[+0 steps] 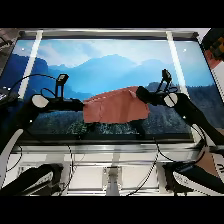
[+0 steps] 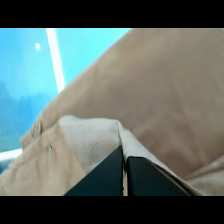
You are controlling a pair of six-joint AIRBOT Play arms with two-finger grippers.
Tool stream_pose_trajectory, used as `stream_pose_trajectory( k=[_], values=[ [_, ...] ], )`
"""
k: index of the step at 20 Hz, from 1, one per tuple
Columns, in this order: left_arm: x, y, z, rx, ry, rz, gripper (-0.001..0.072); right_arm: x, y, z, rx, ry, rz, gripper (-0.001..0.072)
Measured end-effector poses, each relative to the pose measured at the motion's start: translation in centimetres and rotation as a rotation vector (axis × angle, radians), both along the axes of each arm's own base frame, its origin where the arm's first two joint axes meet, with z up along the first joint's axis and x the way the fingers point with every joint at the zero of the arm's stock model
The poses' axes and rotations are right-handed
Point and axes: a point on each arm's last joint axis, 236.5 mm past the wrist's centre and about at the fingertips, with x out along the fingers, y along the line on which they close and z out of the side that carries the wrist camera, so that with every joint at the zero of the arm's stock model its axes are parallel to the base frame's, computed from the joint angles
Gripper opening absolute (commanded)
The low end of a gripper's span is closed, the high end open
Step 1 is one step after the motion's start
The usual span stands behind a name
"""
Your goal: Fold the clothes and pants, and hang the long-sleeved shirts on hangers.
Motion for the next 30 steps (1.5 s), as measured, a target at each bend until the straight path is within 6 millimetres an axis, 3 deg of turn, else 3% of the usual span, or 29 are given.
stream_pose_trajectory(
  k=[5,14,15,16,17,18,19,20,21,25,26,27,28,30],
  values=[
    [1.6,0.6,-2.2,0.018,0.009,0.044,0.0002,2.6,-0.4,-1.0,0.006,-0.054,-0.06,0.0005],
    [4.2,1.7,-2.1,0.032,-0.073,0.12,0.0006,5.8,-0.8,-2.5,0.012,-0.105,-0.125,0.001],
    [4.4,1.8,-2.0,0.033,-0.082,0.127,0.0018,6.0,-0.8,-2.7,0.012,-0.104,-0.129,0.004],
    [4.7,1.9,-1.9,0.034,-0.093,0.135,0.0056,6.1,-0.8,-2.9,0.013,-0.106,-0.135,0.0193],
    [5.0,2.1,-1.7,0.035,-0.108,0.146,0.0137,6.4,-0.9,-2.8,0.014,-0.117,-0.141,0.0249],
    [5.5,2.2,-1.4,0.029,-0.123,0.163,0.0227,6.8,-1.0,-2.6,0.016,-0.135,-0.149,0.025],
    [5.8,2.3,-1.2,0.02,-0.135,0.179,0.0308,7.2,-1.1,-2.4,0.018,-0.153,-0.158,0.0308],
    [6.2,2.3,-0.9,0.011,-0.148,0.195,0.0348,7.6,-1.2,-2.1,0.021,-0.171,-0.166,0.0376],
    [6.5,2.3,-0.7,0.004,-0.158,0.207,0.0352,8.0,-1.3,-1.8,0.023,-0.191,-0.174,0.0385],
    [7.0,2.3,-0.1,-0.01,-0.18,0.23,0.0352,9.1,-1.5,-0.3,0.033,-0.241,-0.187,0.0369],
    [7.1,2.3,0.2,-0.014,-0.189,0.233,0.0349,9.4,-1.7,0.2,0.032,-0.247,-0.188,0.0267],
    [7.3,2.3,0.8,-0.017,-0.203,0.236,0.0327,9.7,-2.1,0.7,0.024,-0.248,-0.184,0.0076],
    [7.4,2.3,1.6,-0.024,-0.222,0.239,0.0293,10.0,-2.8,1.1,0.012,-0.24,-0.179,0.001],
    [7.5,2.3,4.0,-0.04,-0.273,0.242,0.0085,10.2,-5.0,1.5,-0.024,-0.197,-0.164,0.0006]
  ],
)
